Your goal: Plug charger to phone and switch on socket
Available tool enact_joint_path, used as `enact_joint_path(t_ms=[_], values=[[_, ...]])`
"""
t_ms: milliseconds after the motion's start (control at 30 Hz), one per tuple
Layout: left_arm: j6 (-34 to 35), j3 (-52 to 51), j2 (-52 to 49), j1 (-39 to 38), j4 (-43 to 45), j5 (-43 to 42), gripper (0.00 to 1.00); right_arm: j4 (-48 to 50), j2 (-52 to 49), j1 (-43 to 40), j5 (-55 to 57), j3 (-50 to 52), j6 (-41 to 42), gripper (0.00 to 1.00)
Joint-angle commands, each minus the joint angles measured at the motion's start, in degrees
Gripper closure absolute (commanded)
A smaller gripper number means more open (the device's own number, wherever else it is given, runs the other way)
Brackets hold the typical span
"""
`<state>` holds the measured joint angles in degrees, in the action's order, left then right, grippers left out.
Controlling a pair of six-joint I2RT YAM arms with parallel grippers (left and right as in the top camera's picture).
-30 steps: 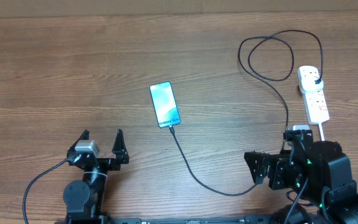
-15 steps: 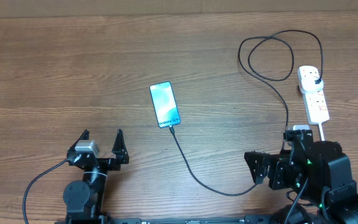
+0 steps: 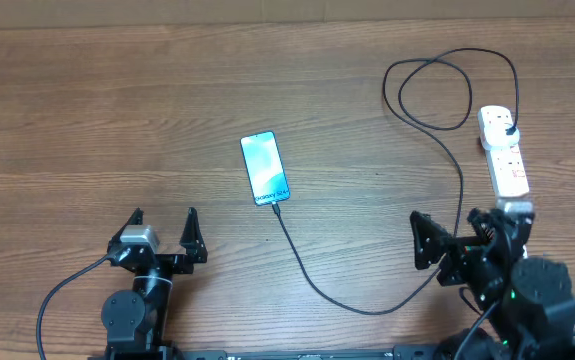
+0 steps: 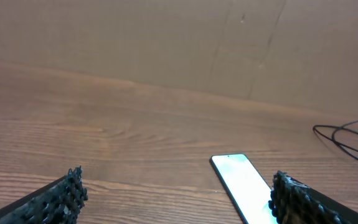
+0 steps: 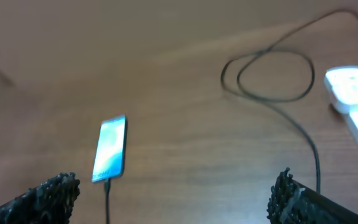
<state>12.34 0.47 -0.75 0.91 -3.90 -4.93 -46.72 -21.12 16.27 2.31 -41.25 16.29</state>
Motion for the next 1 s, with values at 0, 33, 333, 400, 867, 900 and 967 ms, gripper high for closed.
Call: enact_joint_path(t_ms=[0, 33, 333, 400, 867, 900, 967], values=[[1.0, -0.2, 0.5, 0.6, -0.3, 0.5, 0.00, 7.3, 7.3, -2.8, -1.9, 8.2, 0.0, 0.00], [1.0, -0.2, 0.5, 0.6, -0.3, 0.5, 0.00, 9.4, 8.8, -3.5, -2.7, 10.2, 0.0, 0.00], [1.0, -0.2, 0.5, 0.6, -0.3, 0.5, 0.00, 31.8, 21.1, -6.8, -8.2, 27.6, 0.4, 0.00], [1.0, -0.2, 0.5, 0.6, -0.3, 0.5, 0.00, 37.6, 21.0, -6.9, -8.4, 29.8, 0.4, 0.00], [1.0, -0.2, 0.5, 0.6, -0.3, 0.5, 0.00, 50.3, 21.0, -6.9, -8.2, 40.8, 0.9, 0.00], [0.9, -0.2, 0.5, 0.6, -0.3, 0.5, 0.00, 50.5, 21.0, -6.9, -7.9, 40.8, 1.2, 0.00], [1.0, -0.2, 0.5, 0.6, -0.3, 0.5, 0.00, 51.1, 21.0, -7.0, -7.5, 40.8, 1.3, 0.00]])
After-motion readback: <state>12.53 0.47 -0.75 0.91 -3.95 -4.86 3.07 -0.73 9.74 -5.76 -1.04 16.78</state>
